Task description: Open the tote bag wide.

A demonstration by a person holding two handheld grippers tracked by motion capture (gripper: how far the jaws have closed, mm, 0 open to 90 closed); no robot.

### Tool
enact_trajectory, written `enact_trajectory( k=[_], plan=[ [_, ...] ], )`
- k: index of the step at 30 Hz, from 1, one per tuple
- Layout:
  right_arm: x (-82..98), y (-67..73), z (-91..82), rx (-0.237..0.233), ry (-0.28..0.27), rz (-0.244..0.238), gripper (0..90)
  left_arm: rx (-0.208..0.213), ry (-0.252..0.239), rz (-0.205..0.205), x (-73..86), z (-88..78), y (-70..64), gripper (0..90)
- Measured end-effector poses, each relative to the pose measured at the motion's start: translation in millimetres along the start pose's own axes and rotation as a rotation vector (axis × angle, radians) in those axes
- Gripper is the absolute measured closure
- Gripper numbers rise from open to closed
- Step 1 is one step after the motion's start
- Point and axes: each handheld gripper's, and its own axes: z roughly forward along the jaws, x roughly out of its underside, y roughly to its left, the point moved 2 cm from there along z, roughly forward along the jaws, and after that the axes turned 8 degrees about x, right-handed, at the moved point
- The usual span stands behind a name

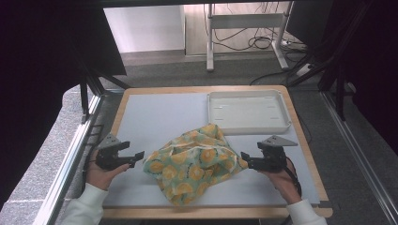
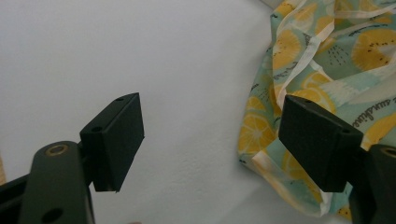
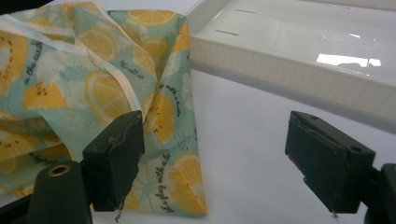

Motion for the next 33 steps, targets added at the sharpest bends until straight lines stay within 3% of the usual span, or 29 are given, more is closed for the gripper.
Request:
enact_trajectory(
  k=[6, 12, 18, 22, 28, 33],
  plan=[
    [5.2, -4.7, 0.3, -0.012, -0.005, 0.025, 22.9, -0.001, -0.004, 0.007, 0.2, 3.6, -4.7, 23.6],
    [7.8, -3.7, -0.4, -0.008, 0.013, 0.017, 24.0, -0.005, -0.012, 0.003, 1.6, -1.3, -3.4, 23.8],
    [9.1, -3.3, -8.0, 0.005, 0.02, 0.025, 25.2, 0.025, -0.044, 0.002, 0.8, -11.7, -5.4, 24.7],
    [8.5, -6.4, -13.4, 0.016, 0.018, 0.028, 27.3, 0.037, -0.046, 0.009, -2.0, -12.7, -6.6, 25.7],
    [5.3, -13.6, -16.3, 0.004, 0.008, 0.053, 30.4, 0.048, -0.025, 0.025, -2.8, -9.8, -11.6, 27.4],
    [3.9, -12.8, -16.3, -0.009, 0.01, 0.048, 30.9, 0.067, -0.024, 0.036, -3.8, -11.6, -18.1, 28.6]
  ],
)
